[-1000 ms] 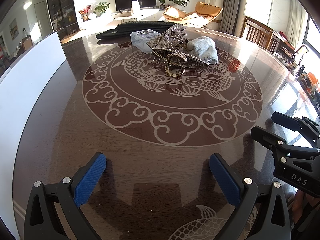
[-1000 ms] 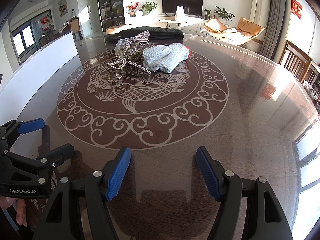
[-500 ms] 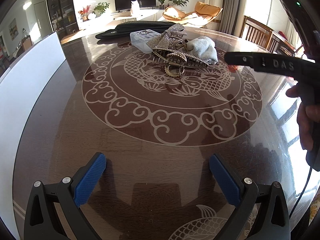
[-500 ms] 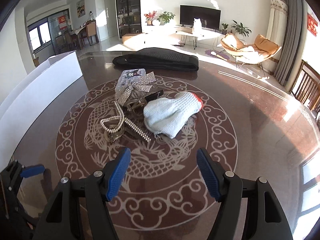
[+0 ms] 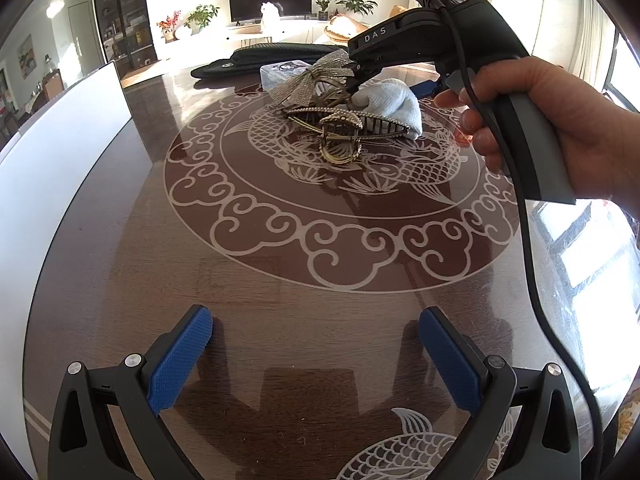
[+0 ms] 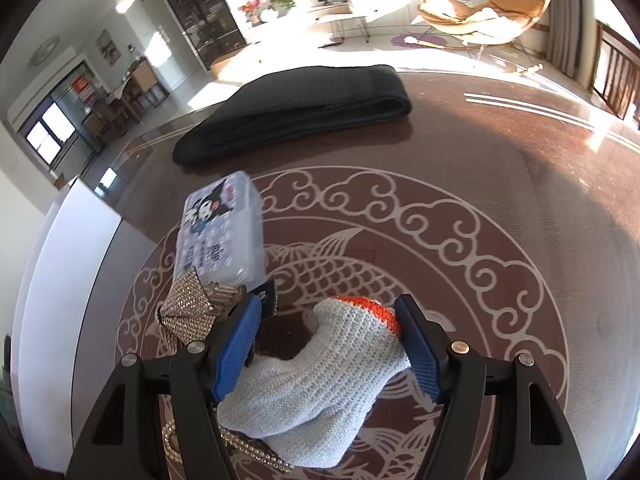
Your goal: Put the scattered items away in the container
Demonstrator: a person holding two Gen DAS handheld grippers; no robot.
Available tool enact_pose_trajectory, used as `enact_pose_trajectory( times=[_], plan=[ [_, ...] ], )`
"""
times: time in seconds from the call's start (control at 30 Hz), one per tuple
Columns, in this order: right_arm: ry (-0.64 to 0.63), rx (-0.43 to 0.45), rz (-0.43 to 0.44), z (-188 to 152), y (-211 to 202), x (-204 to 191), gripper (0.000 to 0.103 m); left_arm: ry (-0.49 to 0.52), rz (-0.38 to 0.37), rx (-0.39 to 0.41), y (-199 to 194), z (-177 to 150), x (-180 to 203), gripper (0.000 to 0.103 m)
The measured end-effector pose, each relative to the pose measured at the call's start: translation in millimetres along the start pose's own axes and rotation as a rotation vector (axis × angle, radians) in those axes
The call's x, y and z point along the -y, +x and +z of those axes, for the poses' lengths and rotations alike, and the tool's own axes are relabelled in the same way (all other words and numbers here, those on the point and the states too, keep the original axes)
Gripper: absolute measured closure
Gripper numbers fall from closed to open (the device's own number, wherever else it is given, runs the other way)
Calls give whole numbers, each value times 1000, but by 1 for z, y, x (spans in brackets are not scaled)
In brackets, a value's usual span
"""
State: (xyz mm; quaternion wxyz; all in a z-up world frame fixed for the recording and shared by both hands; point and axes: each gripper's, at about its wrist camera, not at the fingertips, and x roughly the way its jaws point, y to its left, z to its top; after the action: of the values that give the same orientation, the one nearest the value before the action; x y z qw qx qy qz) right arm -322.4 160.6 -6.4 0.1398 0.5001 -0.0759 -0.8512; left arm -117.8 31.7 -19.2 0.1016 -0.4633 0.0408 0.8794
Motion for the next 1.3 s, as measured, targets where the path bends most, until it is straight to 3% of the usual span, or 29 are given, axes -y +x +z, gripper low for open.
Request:
enact_pose_trajectory(
  times=[0.1,0.17,0.27,0.33,0.53,0.63,0.73,0.8,0.97,1.13,1.23,1.3],
  plan=[
    [-70,-126,167,-27,-14,-15,34,-2,-2,2,-1,0,0,0],
    [-6,-81,198,-39,-37,-2,34,-5,-6,4,-1,-1,-1,0],
    [95,-23,141,-45,-57,20,33,-8,-9,5,-1,-1,-2,0],
    [58,-13,132,-44,-59,13,33,-12,-12,7,-2,-1,-3,0],
    [-320,113,80,-56,-58,-69,34,-167,-61,64,-13,-9,-31,0],
    [-423,14,-29,-71,-36,-77,34,-236,-117,101,-18,-14,-45,0],
    [-395,-41,-28,-92,-47,-44,34,-236,-116,102,-19,-14,-44,0],
    [-366,-49,-75,-102,-68,-22,34,-222,-95,92,-18,-13,-40,0],
    [-225,68,27,-131,-137,20,34,-199,-67,77,-16,-12,-36,0],
    [-56,24,-8,-182,-145,49,34,-204,-75,80,-17,-13,-39,0],
    [-58,-3,-80,-213,-143,52,34,-198,-66,76,-17,-13,-37,0],
    [-94,25,-139,-228,-147,48,34,-195,-62,74,-17,-12,-37,0]
  ],
)
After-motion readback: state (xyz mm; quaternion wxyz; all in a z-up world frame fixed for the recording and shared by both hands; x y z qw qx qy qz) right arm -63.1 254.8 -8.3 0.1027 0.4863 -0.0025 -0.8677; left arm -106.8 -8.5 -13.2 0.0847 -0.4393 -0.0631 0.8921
